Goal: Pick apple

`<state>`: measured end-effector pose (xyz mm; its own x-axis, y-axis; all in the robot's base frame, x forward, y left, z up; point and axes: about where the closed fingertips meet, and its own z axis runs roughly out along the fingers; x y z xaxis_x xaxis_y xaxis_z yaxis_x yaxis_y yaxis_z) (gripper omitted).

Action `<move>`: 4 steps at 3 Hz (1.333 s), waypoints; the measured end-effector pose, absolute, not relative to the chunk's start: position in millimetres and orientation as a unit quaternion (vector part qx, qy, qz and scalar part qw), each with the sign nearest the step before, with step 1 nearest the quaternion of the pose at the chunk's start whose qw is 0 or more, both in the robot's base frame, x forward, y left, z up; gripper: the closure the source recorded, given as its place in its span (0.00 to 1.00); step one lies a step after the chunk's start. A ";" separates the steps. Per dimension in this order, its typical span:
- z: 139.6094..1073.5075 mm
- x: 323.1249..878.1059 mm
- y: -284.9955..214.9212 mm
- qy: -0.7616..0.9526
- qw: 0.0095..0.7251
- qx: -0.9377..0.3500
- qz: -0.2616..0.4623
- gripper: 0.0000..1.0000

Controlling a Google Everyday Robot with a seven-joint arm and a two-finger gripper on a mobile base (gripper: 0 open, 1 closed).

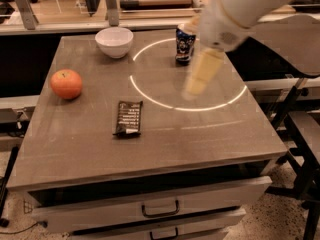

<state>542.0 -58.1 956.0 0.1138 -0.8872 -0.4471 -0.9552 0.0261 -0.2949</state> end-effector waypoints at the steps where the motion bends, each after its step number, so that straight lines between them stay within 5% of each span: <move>1: 958.8 563.4 15.5 0.610 0.315 -0.720 0.101 0.00; 4: 944.6 585.8 64.4 0.590 0.368 -0.702 0.152 0.00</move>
Offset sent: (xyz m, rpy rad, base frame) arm 0.0201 0.0690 0.0027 0.0978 -0.0339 0.1152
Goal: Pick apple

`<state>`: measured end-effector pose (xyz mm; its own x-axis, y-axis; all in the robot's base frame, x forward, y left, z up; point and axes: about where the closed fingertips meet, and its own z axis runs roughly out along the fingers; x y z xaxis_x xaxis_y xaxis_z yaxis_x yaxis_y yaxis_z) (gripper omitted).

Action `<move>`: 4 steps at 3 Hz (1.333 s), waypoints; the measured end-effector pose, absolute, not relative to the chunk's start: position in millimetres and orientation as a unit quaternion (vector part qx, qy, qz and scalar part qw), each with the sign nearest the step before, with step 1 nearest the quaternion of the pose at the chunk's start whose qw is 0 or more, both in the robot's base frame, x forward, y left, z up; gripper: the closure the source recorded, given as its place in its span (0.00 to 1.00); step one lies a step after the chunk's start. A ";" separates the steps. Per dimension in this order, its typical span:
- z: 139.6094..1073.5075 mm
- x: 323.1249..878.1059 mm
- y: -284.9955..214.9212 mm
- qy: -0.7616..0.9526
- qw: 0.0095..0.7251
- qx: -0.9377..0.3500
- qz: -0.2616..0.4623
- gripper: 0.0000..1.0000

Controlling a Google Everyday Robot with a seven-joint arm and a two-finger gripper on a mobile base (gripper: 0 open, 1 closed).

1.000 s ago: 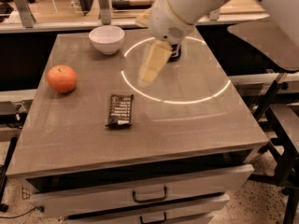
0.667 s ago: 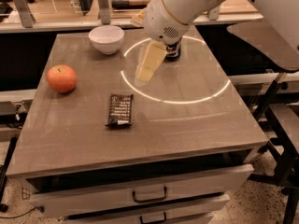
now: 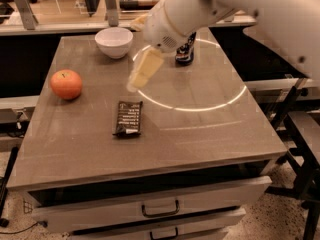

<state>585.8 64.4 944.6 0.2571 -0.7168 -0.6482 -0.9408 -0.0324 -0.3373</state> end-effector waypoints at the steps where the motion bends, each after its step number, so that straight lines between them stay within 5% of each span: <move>1: 924.0 610.2 108.5 0.572 0.402 -0.685 0.206 0.00; 4: 880.5 608.5 247.9 0.520 0.391 -0.645 0.399 0.00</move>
Offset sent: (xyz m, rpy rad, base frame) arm 0.0659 0.1603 -0.0564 0.4401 0.2186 0.1608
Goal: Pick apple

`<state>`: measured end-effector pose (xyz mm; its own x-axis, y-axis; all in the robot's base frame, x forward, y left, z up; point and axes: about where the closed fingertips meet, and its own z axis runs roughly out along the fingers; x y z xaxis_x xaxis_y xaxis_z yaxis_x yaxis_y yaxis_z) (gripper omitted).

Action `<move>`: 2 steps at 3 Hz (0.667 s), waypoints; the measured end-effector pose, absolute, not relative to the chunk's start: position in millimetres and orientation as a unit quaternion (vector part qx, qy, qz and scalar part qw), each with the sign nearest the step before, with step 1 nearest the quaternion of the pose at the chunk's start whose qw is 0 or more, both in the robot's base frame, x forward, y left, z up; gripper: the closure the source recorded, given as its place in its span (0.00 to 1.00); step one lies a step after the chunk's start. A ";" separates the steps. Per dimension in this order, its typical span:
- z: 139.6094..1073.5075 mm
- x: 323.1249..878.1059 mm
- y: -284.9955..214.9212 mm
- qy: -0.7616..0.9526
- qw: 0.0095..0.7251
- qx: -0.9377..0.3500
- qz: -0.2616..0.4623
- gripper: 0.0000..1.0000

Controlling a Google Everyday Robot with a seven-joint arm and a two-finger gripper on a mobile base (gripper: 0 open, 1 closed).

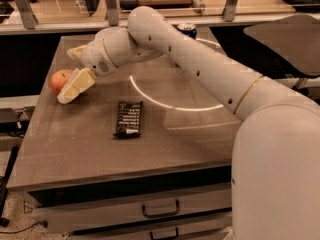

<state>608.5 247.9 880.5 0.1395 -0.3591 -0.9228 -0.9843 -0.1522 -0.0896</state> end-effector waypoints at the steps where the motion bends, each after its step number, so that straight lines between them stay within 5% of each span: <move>1: 871.9 598.1 262.7 0.517 0.380 -0.641 0.422 0.19; 2: 863.6 590.0 263.7 0.523 0.378 -0.631 0.430 0.50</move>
Offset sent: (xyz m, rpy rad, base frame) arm -0.0219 0.0145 -0.0235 0.0332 0.0922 0.0041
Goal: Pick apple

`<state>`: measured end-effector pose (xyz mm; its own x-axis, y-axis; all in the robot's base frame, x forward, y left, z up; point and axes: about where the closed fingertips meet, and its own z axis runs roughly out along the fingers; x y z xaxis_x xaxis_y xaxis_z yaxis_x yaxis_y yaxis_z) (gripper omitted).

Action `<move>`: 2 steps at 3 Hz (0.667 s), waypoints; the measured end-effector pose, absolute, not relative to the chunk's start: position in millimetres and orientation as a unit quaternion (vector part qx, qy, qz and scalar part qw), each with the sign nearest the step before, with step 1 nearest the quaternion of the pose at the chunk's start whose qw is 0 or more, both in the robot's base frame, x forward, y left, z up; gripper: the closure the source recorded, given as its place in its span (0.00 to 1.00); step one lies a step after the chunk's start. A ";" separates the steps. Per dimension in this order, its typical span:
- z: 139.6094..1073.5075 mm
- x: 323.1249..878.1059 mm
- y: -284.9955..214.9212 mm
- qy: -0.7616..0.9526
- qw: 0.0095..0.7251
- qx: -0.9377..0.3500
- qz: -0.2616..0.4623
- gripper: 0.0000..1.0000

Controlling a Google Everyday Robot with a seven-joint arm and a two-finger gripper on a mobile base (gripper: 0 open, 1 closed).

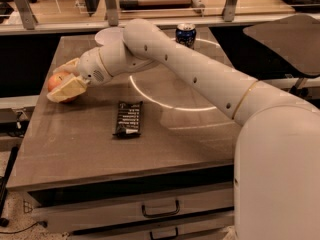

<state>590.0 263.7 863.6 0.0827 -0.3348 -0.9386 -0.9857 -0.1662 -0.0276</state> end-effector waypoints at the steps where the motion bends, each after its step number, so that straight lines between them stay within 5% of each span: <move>1: 860.8 588.3 257.9 0.529 0.383 -0.626 0.427 0.73; 2: 880.1 592.3 234.2 0.524 0.407 -0.610 0.433 0.95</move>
Offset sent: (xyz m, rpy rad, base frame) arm 0.0135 -0.0723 0.0454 0.1302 -0.0154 -0.0972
